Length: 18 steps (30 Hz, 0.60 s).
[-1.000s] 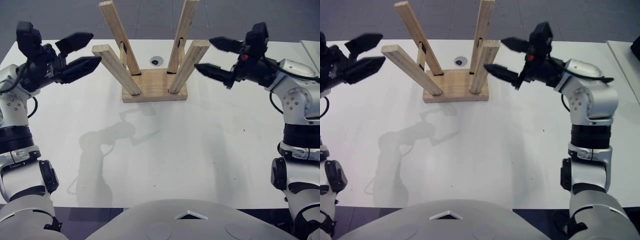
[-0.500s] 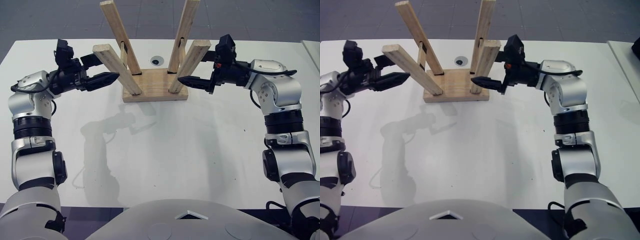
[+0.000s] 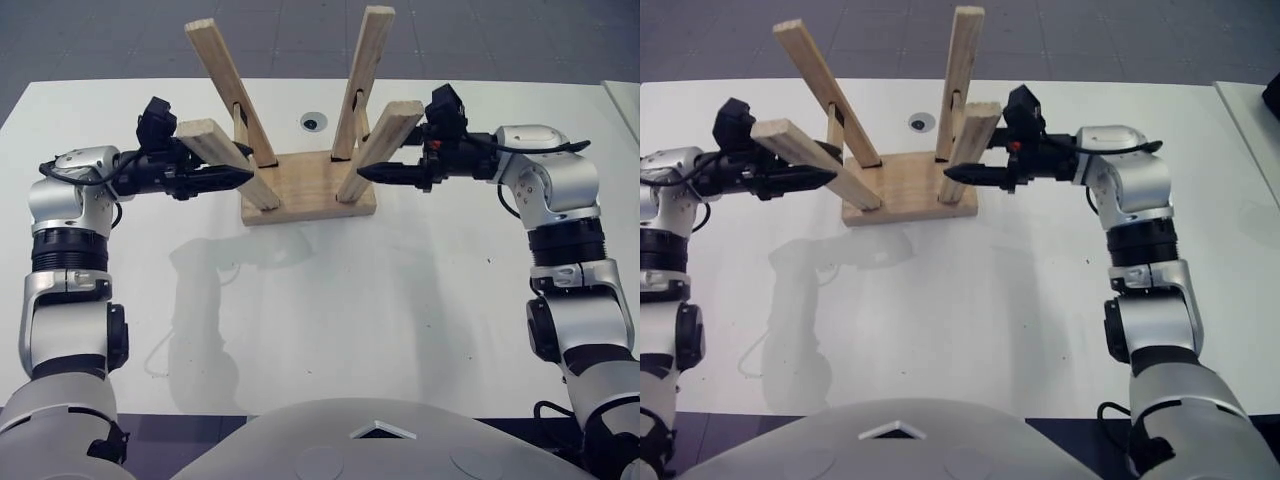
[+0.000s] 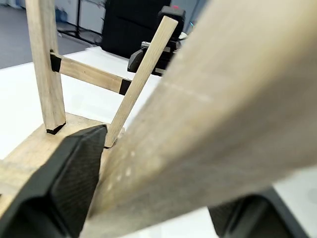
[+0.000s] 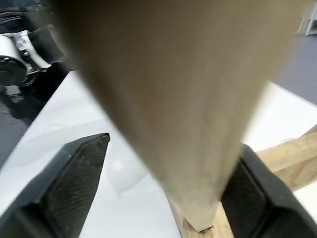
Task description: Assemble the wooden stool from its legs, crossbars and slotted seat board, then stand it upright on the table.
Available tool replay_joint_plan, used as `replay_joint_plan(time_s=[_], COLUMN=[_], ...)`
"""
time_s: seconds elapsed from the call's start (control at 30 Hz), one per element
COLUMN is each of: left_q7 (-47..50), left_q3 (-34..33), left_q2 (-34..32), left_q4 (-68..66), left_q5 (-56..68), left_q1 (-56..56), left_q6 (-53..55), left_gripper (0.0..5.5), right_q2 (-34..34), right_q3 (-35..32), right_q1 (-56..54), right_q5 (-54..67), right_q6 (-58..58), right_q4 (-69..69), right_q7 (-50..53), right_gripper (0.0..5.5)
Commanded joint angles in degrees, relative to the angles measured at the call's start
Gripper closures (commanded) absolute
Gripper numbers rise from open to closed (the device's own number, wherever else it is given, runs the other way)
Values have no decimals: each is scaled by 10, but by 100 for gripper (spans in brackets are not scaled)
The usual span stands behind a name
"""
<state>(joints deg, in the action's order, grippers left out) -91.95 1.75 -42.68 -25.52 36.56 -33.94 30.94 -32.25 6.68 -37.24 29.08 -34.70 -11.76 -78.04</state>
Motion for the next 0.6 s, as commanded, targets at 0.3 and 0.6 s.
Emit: replay_joint_plan(time_s=[0.3,0.6], left_q7=[105,458], left_q3=[4,-172], left_q2=[-3,123], left_q4=[-106,-457], left_q5=[108,113], left_q1=[-139,-235], left_q6=[271,175], left_gripper=[223,77], right_q2=[52,133], right_q3=[-143,-255], right_q1=[-51,-194], right_q5=[196,165], right_q6=[-262,-145], right_q4=[-75,-463], right_q7=[173,406], right_gripper=[370,237])
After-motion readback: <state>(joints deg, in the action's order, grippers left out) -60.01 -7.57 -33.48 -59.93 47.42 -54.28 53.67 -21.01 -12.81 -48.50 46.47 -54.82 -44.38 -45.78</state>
